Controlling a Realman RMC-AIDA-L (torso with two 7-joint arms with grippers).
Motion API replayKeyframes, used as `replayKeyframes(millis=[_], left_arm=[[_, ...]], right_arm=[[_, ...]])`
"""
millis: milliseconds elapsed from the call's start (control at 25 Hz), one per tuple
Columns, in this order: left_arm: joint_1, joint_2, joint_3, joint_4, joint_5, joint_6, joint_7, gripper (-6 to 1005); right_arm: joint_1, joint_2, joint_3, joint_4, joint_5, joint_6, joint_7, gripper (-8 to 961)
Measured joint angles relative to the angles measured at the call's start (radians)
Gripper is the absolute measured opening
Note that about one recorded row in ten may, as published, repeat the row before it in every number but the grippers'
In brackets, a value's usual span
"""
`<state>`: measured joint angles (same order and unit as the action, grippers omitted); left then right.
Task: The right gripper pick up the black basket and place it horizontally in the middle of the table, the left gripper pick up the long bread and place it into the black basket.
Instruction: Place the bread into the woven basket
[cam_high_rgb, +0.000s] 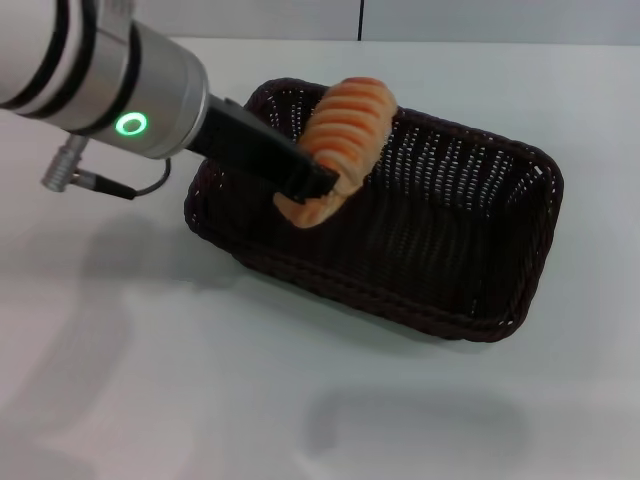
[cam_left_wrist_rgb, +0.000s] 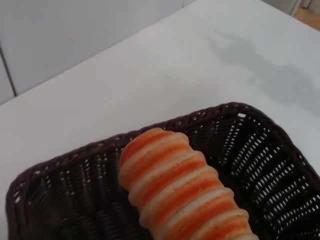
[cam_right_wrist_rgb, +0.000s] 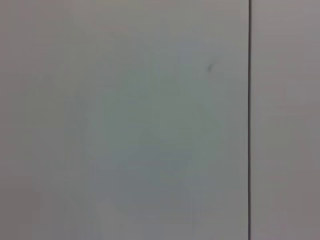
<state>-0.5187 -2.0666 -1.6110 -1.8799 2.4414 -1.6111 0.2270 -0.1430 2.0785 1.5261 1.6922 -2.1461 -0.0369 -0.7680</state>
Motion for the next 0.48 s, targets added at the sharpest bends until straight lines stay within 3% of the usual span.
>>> replayKeyframes(millis=[480], left_arm=[[-0.047, 0.002, -0.004, 0.054, 0.001, 0.06, 0.003, 192]], right_arm=[[-0.003, -0.002, -0.004, 0.001, 0.0, 0.002, -0.002, 333]])
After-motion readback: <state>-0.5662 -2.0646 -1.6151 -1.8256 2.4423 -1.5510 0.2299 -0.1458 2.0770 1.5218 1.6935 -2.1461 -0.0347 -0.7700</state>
